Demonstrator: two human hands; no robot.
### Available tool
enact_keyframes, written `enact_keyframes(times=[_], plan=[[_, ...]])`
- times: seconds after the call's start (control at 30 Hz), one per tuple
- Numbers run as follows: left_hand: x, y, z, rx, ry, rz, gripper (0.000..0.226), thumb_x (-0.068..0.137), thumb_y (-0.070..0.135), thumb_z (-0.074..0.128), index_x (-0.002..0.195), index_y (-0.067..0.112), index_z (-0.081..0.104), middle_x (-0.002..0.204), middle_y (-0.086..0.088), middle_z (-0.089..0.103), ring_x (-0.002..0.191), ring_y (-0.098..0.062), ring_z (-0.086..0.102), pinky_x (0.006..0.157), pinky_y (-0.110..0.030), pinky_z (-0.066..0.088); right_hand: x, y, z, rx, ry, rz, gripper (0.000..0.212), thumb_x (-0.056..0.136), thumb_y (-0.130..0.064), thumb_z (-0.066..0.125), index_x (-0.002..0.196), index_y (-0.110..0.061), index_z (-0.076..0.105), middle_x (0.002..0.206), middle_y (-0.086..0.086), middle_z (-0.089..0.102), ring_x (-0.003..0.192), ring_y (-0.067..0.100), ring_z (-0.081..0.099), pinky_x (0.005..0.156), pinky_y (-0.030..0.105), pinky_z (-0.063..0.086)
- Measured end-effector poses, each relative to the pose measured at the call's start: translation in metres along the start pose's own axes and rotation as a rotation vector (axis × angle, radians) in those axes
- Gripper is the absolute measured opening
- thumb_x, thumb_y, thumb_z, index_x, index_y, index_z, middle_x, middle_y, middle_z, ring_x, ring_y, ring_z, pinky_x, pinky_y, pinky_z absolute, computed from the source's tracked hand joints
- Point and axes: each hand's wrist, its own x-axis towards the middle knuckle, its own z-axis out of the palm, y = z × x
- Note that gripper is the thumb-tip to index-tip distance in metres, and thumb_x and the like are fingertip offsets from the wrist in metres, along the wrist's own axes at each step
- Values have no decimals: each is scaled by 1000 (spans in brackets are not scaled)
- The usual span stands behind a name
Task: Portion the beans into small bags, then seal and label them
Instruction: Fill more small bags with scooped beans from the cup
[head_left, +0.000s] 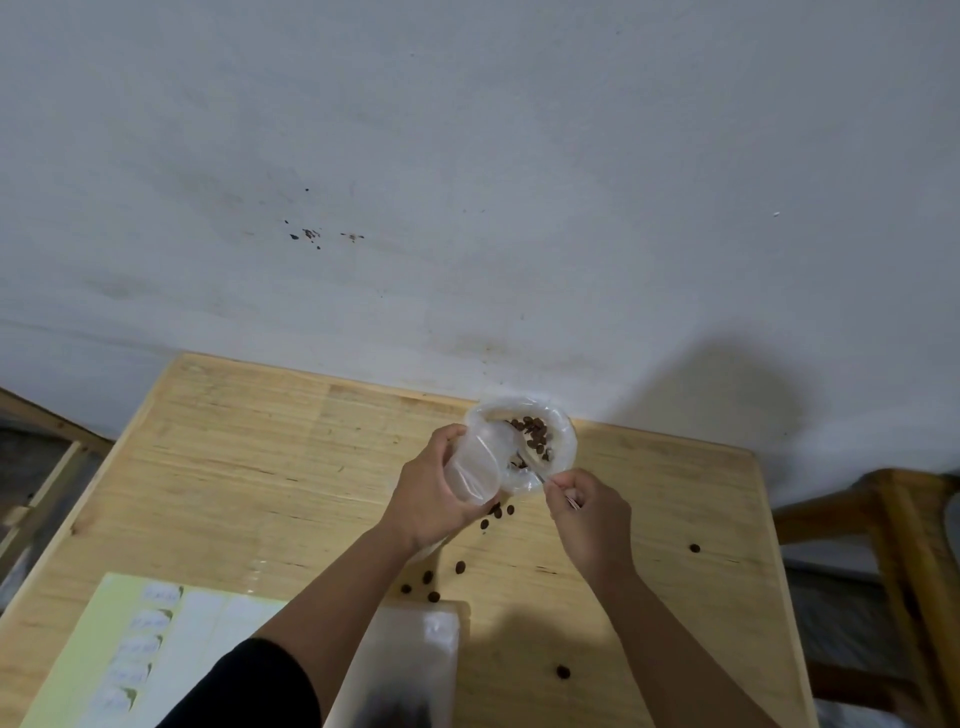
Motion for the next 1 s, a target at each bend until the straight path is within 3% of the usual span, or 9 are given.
enact_keyframes(times=[0.1,0.23,0.37,0.57,0.73,0.87,1.0], plan=[[3,-4,3,-19,-18,-20,95,58,47,84,137,29,35,125,9,55,110,-8,54,88,-19,48,0,0,4,-12,-10,-41,6,83,-14,66,80,-15,70,62,-4,64,57,7,56,54,7,37],[5,-10,3,-37,-14,-34,97,57,46,85,139,30,37,126,10,54,110,-8,54,86,-19,51,-2,-1,5,23,-21,-83,4,83,-13,68,82,-14,71,57,-10,60,54,1,55,54,7,40],[4,-12,2,-76,7,-40,99,52,54,84,137,31,39,124,10,56,110,-10,56,87,-29,55,-5,-5,4,59,-41,-91,8,84,-15,67,90,-14,72,65,-11,65,58,1,60,57,7,45],[-3,-8,-6,-155,52,-26,104,45,67,78,134,26,44,119,12,60,108,-8,59,88,-23,52,-9,-17,-7,231,42,-84,12,88,-10,61,90,-17,71,70,-9,68,62,-6,60,54,6,42],[-10,-6,-12,-209,61,-19,116,34,80,74,132,24,46,116,12,61,106,-5,59,83,-17,51,-9,-21,-16,346,223,-108,12,88,-10,60,88,-17,70,64,-8,67,51,4,56,48,17,44],[-12,-7,-15,-214,66,-6,114,35,78,75,131,25,45,118,11,61,108,-4,59,89,-22,51,-12,-17,-14,215,309,-207,15,91,-16,53,88,-14,67,62,-6,64,59,14,58,49,19,42],[-13,-3,-15,-220,56,21,101,42,60,82,130,27,45,120,12,59,111,-2,57,90,-17,49,-14,-15,-7,131,293,-183,13,90,-8,55,86,-13,66,60,-6,61,60,6,56,53,10,38]])
